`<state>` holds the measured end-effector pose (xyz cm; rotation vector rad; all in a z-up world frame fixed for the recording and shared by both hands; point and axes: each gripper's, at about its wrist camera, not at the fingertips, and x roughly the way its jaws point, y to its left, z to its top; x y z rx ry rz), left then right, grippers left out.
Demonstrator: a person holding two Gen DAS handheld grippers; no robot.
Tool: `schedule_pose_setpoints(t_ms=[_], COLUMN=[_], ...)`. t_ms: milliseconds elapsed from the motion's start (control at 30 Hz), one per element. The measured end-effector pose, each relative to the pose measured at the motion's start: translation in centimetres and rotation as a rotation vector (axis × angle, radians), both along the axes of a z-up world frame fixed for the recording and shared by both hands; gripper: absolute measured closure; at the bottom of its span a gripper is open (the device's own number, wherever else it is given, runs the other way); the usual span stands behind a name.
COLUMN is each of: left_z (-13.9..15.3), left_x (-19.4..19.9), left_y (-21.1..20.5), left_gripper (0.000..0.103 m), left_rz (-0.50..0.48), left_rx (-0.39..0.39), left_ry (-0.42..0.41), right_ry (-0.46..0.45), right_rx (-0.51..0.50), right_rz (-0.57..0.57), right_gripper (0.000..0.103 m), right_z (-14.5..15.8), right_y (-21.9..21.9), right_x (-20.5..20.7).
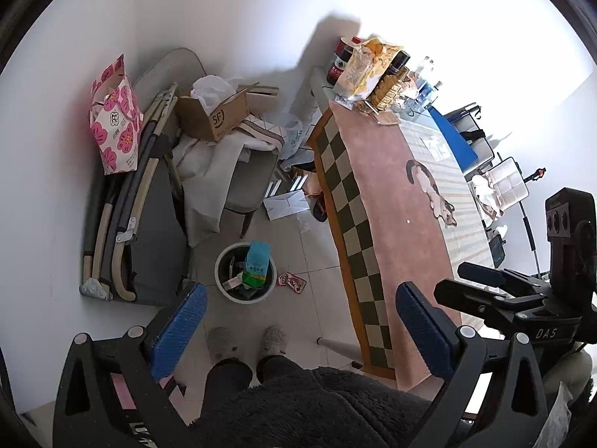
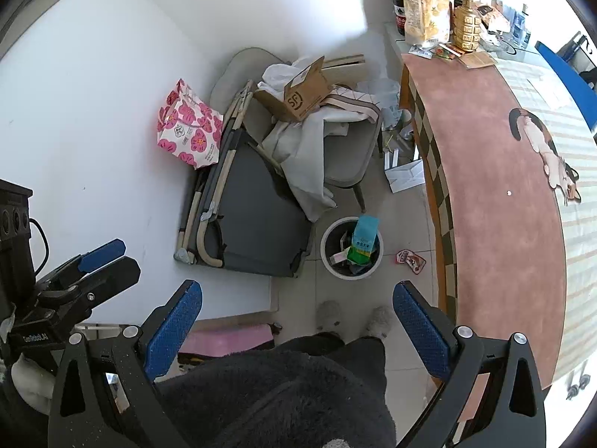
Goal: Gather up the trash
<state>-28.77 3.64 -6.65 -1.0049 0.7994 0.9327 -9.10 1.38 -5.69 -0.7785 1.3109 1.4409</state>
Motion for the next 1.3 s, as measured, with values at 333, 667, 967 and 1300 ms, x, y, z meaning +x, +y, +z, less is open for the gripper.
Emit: schedule_pose_setpoints(t_ms=[333,667,967,1300], left_z=[0.1,0.0,-0.2,-0.2], left_x=[-0.2,0.1,0.2,0.2], left_y=[0.0,-0.7,-1.4,-1.2], left_gripper=[0.000,0.000,0.000,0.000], left_rz=[0.002,0.005,0.013,0.008], left_rx=[-0.001,-0.009,-0.014,-0.014], left_ry=[0.001,0.005,0.008,0.005], right_ry=[0.016,0.013,0.023,0.028], right_rx=[-0.008,-0.022,-0.025,-0.023], right_rz=[0.003,0.012,0.016,0.014], right_gripper=[0.000,0.000,0.000,0.000], right_z=[-0.1,-0.3,-0.4,-0.4], right_y=[0.1,0.0,-0.1,-0.2], right_x=[0.1,0.2,0.3,0.3])
